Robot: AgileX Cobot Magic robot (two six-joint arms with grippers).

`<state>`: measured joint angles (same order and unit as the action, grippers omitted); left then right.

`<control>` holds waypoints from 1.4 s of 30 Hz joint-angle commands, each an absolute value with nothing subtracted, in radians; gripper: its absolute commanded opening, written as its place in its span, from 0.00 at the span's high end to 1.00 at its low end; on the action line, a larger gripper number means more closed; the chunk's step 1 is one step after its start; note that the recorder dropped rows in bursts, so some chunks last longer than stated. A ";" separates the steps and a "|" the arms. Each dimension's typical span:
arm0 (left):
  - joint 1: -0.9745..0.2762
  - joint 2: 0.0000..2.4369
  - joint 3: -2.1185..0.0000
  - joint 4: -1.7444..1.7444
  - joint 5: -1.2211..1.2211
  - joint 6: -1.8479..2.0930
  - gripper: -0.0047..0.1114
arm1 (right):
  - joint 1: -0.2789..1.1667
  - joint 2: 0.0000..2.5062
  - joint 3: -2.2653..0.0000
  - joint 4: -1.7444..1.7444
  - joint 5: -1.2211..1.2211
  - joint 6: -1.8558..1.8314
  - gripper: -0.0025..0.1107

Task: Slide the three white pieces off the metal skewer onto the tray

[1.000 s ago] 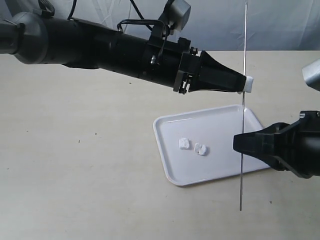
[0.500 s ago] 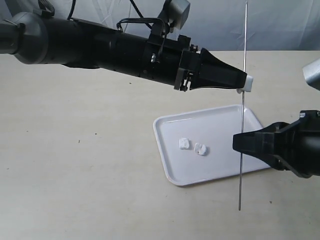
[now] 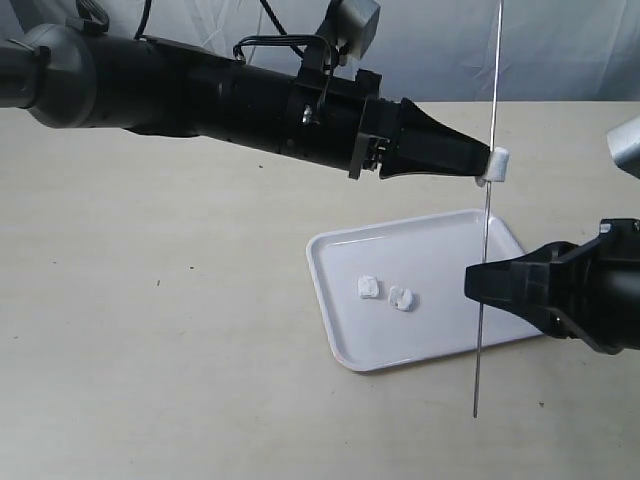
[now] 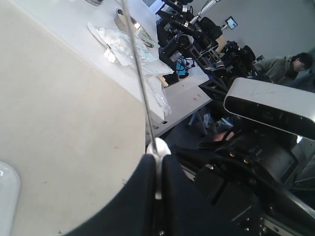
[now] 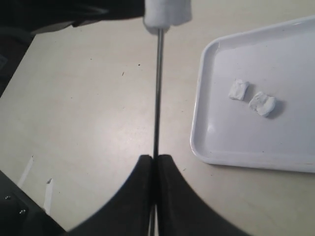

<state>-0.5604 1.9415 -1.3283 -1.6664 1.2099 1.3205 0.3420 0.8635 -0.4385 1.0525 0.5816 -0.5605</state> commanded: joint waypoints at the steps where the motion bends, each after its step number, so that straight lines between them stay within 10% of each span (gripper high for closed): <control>1: -0.574 1.950 -1.326 -1.684 1.221 1.320 0.96 | 0.338 0.865 -0.444 1.070 0.579 -0.582 0.98; 42: -0.527 1.950 -1.484 -1.744 1.006 1.344 0.96 | 0.340 0.926 -0.283 1.202 0.750 -0.766 0.98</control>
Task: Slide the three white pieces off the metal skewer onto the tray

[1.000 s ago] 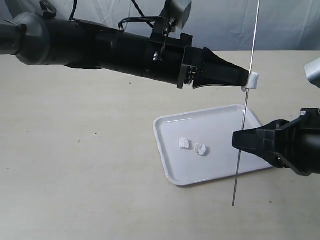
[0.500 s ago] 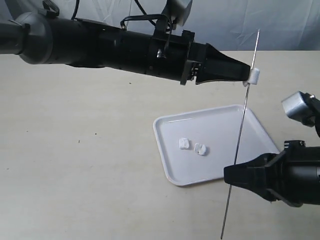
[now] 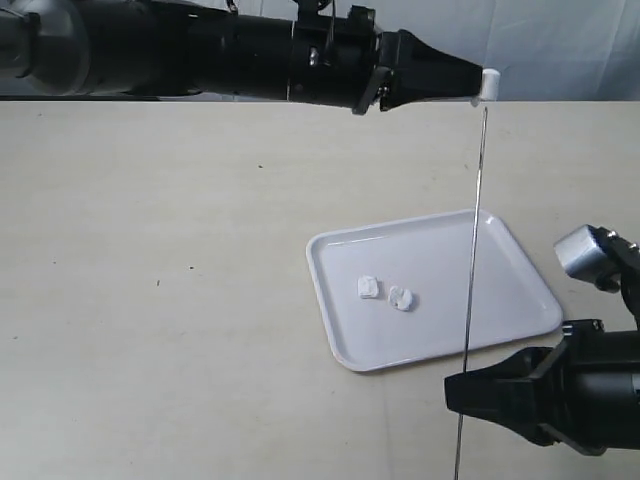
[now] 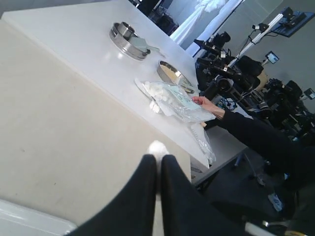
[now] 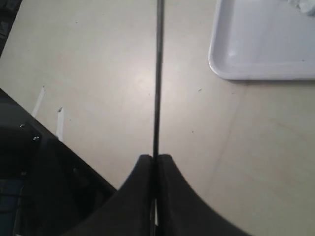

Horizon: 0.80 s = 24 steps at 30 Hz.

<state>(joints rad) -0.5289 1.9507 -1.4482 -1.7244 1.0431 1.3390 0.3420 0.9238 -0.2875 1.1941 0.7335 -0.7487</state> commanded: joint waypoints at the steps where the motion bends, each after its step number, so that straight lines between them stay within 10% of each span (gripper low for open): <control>1: -0.527 1.950 -1.488 -1.744 0.995 1.344 0.96 | 0.340 0.926 -0.283 1.202 0.756 -0.766 0.98; 11: -0.482 2.026 -1.503 -0.964 0.971 0.737 0.96 | 0.340 0.923 -0.362 1.193 0.624 -0.763 0.98; 24: -0.520 2.201 -1.503 -0.925 0.883 0.610 0.96 | 0.340 1.086 -0.590 0.676 0.574 -0.340 0.98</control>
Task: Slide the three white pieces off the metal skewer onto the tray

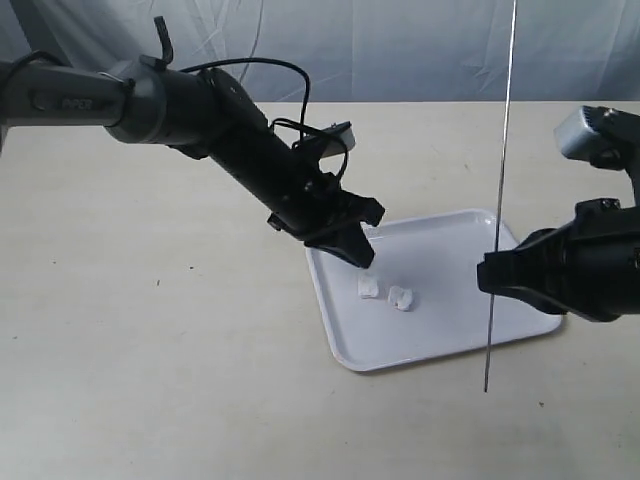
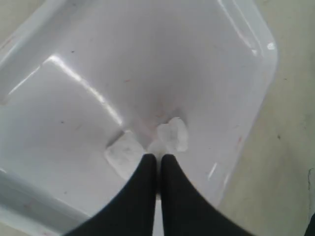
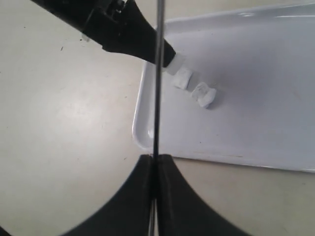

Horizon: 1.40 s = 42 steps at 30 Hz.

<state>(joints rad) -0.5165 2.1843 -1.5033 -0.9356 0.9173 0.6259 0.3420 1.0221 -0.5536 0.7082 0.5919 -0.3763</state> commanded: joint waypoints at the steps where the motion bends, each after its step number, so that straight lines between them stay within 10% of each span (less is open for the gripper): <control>1: -0.520 2.201 -1.503 -0.925 0.876 0.612 0.96 | 0.340 1.112 -0.601 0.673 0.572 -0.339 0.98; 16: -0.520 2.214 -1.503 -0.922 0.879 0.623 0.54 | 0.337 1.367 -0.754 0.611 0.527 -0.263 0.98; 42: -0.516 1.929 -1.506 -0.700 0.862 0.600 0.54 | 0.337 1.671 -0.834 0.480 0.546 -0.152 0.98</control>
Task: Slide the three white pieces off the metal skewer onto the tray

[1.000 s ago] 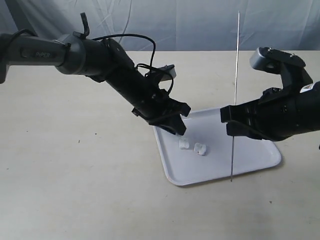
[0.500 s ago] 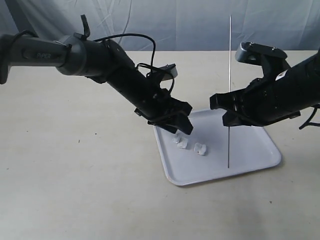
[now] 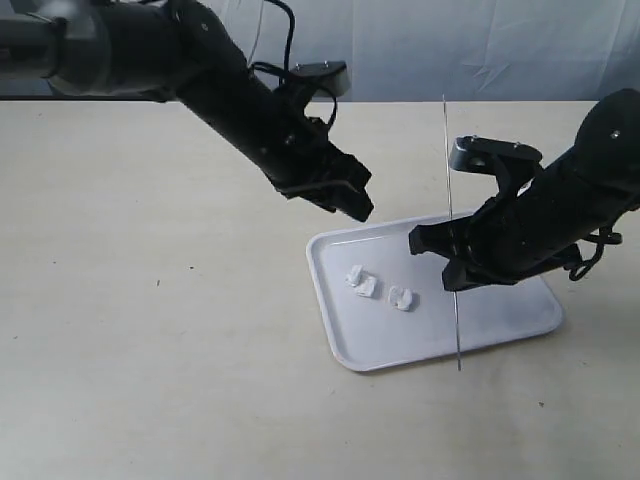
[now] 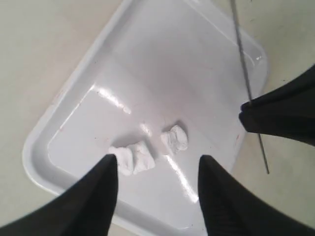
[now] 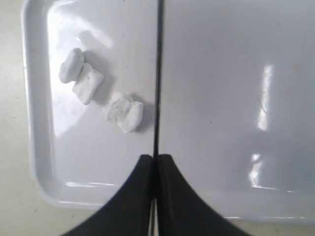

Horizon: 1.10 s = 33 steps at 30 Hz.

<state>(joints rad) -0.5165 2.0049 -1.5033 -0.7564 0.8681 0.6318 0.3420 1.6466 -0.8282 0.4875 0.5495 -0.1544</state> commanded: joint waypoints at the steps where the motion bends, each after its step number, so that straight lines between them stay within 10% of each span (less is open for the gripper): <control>1: -0.516 1.912 -1.506 -0.673 0.860 0.583 0.54 | 0.337 1.675 -0.834 0.480 0.550 -0.152 0.98; 33: -0.516 1.781 -1.504 -0.541 0.886 0.453 0.54 | 0.339 1.832 -0.932 0.402 0.625 -0.089 0.98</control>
<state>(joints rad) -0.5165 1.7902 -1.5033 -0.5188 0.8791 0.4600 0.3420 1.8174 -0.9287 0.4146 0.6245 -0.0883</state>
